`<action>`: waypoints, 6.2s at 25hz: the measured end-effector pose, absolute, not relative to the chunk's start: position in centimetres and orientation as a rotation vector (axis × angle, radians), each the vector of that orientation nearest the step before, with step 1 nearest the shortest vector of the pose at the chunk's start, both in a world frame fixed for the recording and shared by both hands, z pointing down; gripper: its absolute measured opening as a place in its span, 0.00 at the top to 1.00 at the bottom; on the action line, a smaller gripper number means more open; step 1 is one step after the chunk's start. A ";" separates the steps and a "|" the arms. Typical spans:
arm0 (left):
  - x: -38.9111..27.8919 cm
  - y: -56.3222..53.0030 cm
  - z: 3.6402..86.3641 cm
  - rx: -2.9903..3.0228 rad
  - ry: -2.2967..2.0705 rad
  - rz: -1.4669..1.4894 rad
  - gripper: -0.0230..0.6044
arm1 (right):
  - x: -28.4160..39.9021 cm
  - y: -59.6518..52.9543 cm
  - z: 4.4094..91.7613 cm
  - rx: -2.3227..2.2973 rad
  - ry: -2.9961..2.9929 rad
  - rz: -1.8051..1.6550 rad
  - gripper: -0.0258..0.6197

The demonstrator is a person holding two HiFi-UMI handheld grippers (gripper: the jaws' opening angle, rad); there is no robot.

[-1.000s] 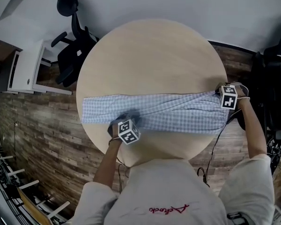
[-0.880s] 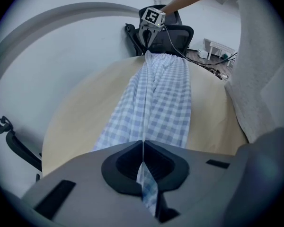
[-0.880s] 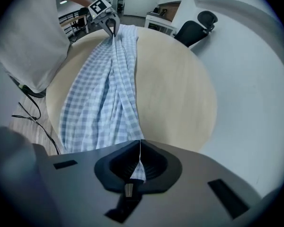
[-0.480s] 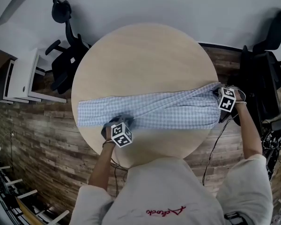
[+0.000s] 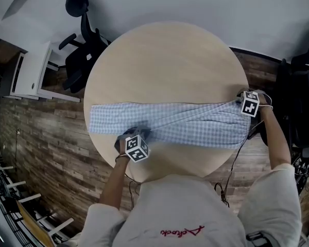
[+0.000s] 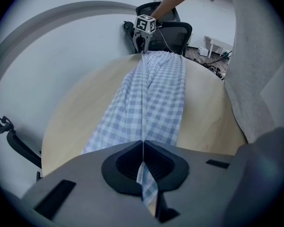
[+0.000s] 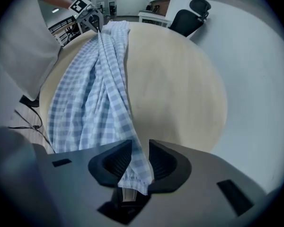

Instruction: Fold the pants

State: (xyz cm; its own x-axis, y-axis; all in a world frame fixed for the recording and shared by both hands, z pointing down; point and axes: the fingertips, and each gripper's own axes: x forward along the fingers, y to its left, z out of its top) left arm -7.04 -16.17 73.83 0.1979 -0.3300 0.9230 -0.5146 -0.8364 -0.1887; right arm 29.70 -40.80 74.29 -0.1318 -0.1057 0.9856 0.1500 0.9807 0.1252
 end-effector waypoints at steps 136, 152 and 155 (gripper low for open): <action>29.7 -14.7 66.4 2.215 -1.157 0.802 0.91 | 39.8 -25.6 78.8 0.278 -2.727 1.681 0.46; 33.0 -16.1 66.2 2.298 -1.091 0.762 0.91 | 41.0 -22.9 74.6 0.437 -2.780 1.538 0.81; 33.3 -16.2 66.0 2.331 -1.081 0.728 0.91 | 41.0 -22.4 73.2 0.513 -2.763 1.470 0.81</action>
State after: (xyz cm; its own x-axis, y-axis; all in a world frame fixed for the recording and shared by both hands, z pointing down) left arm 33.29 -16.16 65.96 0.5498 -0.5442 0.6336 -0.7916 -0.5815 0.1875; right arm 41.00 -22.38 73.24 -0.9472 -0.2958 0.1239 -0.2680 0.5180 -0.8123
